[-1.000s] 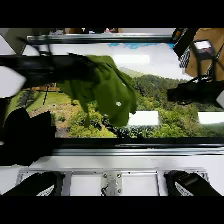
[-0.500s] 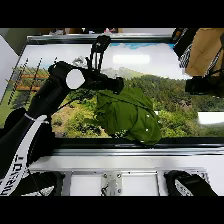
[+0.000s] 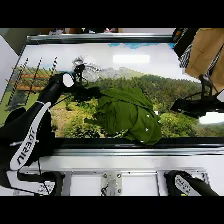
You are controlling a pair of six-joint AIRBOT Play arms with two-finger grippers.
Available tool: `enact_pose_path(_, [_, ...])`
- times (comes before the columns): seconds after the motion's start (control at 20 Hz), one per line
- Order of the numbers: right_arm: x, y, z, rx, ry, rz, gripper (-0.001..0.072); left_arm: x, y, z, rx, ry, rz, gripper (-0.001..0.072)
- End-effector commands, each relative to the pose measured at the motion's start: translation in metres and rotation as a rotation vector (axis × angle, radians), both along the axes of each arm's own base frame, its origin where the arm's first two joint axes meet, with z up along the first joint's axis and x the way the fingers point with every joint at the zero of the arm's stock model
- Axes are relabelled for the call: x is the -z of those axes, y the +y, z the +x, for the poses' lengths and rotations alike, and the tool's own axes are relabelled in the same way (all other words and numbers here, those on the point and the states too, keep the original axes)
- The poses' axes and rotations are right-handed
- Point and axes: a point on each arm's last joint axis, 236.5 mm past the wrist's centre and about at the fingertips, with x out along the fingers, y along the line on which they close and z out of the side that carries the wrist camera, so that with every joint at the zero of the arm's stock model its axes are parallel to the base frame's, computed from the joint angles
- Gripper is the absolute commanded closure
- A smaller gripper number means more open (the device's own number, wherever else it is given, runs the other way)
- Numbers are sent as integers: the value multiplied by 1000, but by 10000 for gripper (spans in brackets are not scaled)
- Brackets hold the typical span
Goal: Fold the clothes and pants, and hang the long-sleeved shirts on hangers.
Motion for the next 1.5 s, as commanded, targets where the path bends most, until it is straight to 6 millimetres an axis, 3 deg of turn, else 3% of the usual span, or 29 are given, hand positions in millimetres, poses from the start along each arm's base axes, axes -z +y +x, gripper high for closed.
enact_pose_path(0.0, [47, 20, -18, 20, 91, 213, -7, 34, -7, 12, -41, 106, -115, 15])
enact_pose_path(0.15, [75, 41, -31, -31, 152, 221, -7, 56, -13, 19, -19, 150, -109, 15])
enact_pose_path(0.3, [89, 65, -33, -101, 179, 211, -7, 64, -23, 26, -3, 154, -110, 15])
enact_pose_path(0.55, [106, 101, -41, -211, 227, 201, -6, 67, -46, 41, 18, 131, -135, 15])
enact_pose_path(0.75, [109, 109, -40, -239, 219, 188, -3, 70, -68, 47, 59, 117, -139, 42])
enact_pose_path(0.8, [109, 109, -40, -240, 219, 186, -2, 69, -72, 49, 62, 110, -140, 238])
enact_pose_path(0.85, [109, 109, -40, -239, 218, 185, 8, 67, -72, 52, 61, 101, -142, 484])
enact_pose_path(0.9, [109, 108, -40, -243, 215, 184, 126, 66, -72, 56, 53, 86, -145, 655])
enact_pose_path(0.95, [109, 107, -40, -247, 215, 179, 411, 65, -72, 57, 49, 80, -147, 693])
enact_pose_path(1.0, [110, 105, -40, -253, 214, 166, 640, 62, -68, 59, 42, 79, -148, 693])
enact_pose_path(1.05, [109, 100, -39, -263, 210, 142, 699, 54, -62, 62, 32, 73, -152, 694])
enact_pose_path(1.1, [103, 89, -34, -286, 195, 94, 700, 36, -57, 67, 21, 40, -161, 694])
enact_pose_path(1.15, [89, 76, -26, -302, 168, 42, 700, 5, -50, 78, 14, -28, -168, 694])
enact_pose_path(1.25, [32, 49, -1, -339, 59, -73, 700, -94, -38, 99, 25, -240, -207, 694])
enact_pose_path(1.35, [-53, 27, 21, -342, -117, -197, 700, -219, -27, 94, 59, -487, -241, 694])
enact_pose_path(1.45, [-159, 19, 31, -310, -379, -299, 700, -335, -18, 61, 85, -721, -275, 694])
